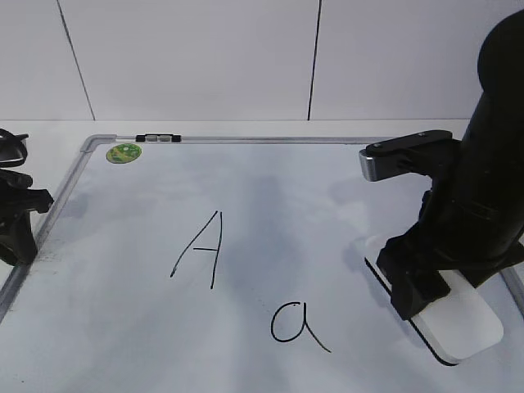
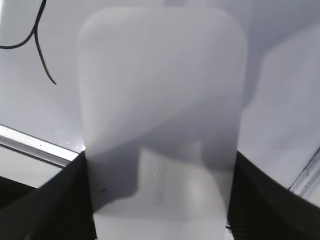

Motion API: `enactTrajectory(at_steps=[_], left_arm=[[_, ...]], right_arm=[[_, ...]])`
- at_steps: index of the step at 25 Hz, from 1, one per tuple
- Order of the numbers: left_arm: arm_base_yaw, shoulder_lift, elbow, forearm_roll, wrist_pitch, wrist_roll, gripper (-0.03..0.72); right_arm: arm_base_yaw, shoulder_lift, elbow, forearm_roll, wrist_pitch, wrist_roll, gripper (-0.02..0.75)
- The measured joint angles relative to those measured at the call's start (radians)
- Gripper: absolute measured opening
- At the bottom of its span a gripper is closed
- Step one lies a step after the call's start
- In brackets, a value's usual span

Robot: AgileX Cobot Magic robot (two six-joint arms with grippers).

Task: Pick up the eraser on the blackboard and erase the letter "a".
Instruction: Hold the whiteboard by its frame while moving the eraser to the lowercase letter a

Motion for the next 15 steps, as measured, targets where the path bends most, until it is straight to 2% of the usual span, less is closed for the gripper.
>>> enactTrajectory(at_steps=[5,15], left_arm=[[0.000,0.000,0.000,-0.008,0.004,0.000,0.022],[0.000,0.000,0.000,-0.015,0.005,0.000,0.017]], right_arm=[[0.000,0.000,0.000,0.000,0.000,0.000,0.559],[0.000,0.000,0.000,0.000,0.000,0.000,0.559]])
